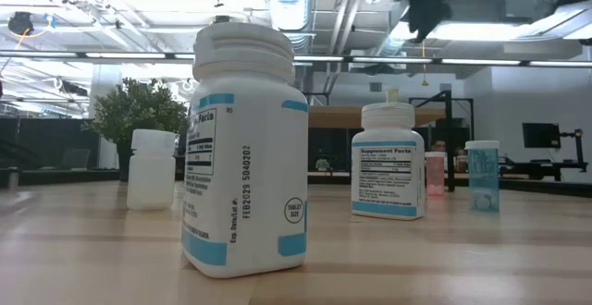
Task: Pick and place medicine bottles onto shelf by color
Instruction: Put the pink transparent pill bottle on the shelf
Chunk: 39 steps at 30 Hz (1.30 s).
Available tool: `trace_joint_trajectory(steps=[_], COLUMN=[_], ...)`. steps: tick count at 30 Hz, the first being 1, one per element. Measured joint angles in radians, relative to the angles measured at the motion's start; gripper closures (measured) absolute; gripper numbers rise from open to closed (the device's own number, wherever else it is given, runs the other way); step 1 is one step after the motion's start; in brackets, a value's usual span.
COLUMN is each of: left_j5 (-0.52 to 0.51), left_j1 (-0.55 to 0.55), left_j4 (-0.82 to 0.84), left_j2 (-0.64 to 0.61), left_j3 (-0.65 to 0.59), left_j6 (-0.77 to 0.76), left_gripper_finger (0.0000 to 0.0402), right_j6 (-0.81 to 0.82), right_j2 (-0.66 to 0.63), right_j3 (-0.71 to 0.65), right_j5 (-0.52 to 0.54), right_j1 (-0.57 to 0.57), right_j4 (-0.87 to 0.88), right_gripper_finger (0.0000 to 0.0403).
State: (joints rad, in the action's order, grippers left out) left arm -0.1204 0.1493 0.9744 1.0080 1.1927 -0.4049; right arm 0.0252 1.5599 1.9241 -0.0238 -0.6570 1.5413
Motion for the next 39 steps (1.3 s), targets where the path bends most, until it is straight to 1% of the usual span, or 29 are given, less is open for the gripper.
trace_joint_trajectory(steps=[6,9,13,18,21,25,28,33,39], left_j5=[0.000,0.000,0.000,0.000,0.000,0.000,0.000,0.000,0.000], left_j1=[0.000,0.000,0.000,0.000,0.000,0.000,0.000,0.000,0.000], left_j4=[0.000,0.000,0.000,0.000,0.000,0.000,0.000,0.000,0.000], left_j2=[0.000,0.000,0.000,0.000,0.000,0.000,0.000,0.000,0.000], left_j3=[0.000,0.000,0.000,0.000,0.000,0.000,0.000,0.000,0.000], left_j6=[0.000,0.000,0.000,0.000,0.000,0.000,0.000,0.000,0.000], left_gripper_finger=[0.0157,0.0157,0.0157,0.0157,0.0157,0.0157,0.0157,0.0157,0.0157], right_j6=[0.082,0.147,0.246,0.335,0.332,0.252,0.213,0.201,0.111], right_j2=[-0.207,-0.311,-0.430,-0.526,-0.550,-0.553,-0.543,-0.504,-0.422], right_j3=[-0.152,-0.270,-0.452,-0.671,-0.784,-0.911,-0.982,-1.034,-1.086], right_j5=[-0.001,-0.002,-0.002,-0.004,-0.003,-0.004,-0.003,-0.003,0.005], right_j1=[0.097,0.158,0.245,0.342,0.400,0.473,0.515,0.533,0.533], right_j4=[-0.016,-0.053,-0.146,-0.287,-0.363,-0.460,-0.543,-0.621,-0.689], right_gripper_finger=[0.0176,0.0175,0.0176,0.0176,0.0177,0.0179,0.0179,0.0179,0.0177])
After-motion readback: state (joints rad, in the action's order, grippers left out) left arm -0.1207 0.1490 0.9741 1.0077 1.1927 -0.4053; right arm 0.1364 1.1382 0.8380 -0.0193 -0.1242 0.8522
